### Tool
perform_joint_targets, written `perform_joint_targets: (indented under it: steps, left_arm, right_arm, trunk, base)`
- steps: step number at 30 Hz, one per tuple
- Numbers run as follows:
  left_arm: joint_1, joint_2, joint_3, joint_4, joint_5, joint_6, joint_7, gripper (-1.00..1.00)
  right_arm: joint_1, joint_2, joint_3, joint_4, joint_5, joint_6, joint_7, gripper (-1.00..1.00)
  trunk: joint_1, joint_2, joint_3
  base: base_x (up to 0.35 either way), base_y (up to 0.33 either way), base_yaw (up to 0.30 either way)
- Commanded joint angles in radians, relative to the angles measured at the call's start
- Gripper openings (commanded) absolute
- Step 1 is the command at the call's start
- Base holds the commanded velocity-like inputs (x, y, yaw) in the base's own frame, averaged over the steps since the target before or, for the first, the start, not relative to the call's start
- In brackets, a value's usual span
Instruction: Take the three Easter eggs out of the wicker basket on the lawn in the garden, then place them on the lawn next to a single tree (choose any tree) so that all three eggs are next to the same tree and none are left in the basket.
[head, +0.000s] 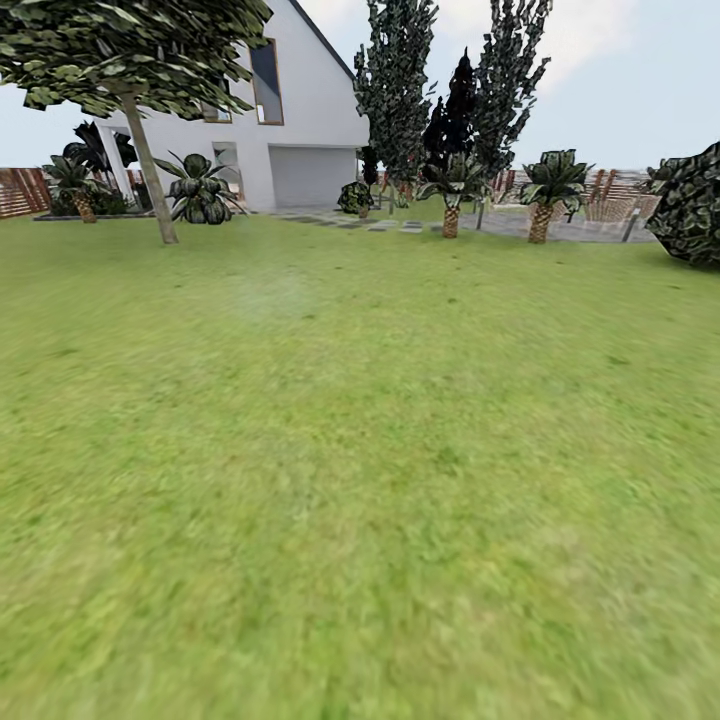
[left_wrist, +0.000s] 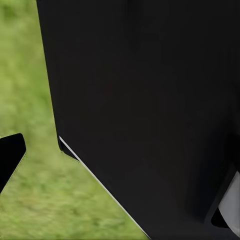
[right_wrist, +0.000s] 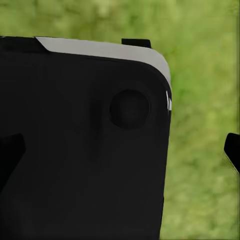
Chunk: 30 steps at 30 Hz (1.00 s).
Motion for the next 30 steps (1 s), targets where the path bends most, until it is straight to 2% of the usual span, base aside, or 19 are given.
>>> perform_joint_targets:
  steps: [1,16,21,30]
  left_arm:
    - [0.001,0.000,0.001,-0.002,0.001,0.000,-0.001,1.00]
    - [0.001,0.000,0.001,-0.002,0.001,0.000,-0.001,1.00]
    - [0.001,0.000,0.001,-0.002,0.001,0.000,-0.001,1.00]
    - [0.001,0.000,0.001,-0.002,0.001,0.000,-0.001,1.00]
  right_arm:
    - [0.000,0.000,0.001,0.001,0.002,-0.003,0.000,1.00]
    - [-0.001,0.000,0.001,-0.001,0.002,-0.005,0.000,1.00]
    - [-0.001,0.000,0.001,0.000,0.002,-0.005,0.000,1.00]
    - [-0.001,0.000,0.001,-0.001,0.002,-0.005,0.000,1.00]
  trunk:
    - [0.001,0.000,-0.001]
    - [0.001,0.000,-0.001]
    - [0.001,0.000,0.000]
    - [0.001,0.000,0.000]
  base:
    - [0.325,0.000,0.000]
    - [0.325,0.000,0.001]
    - [0.325,0.000,0.136]
    - [0.325,0.000,0.013]
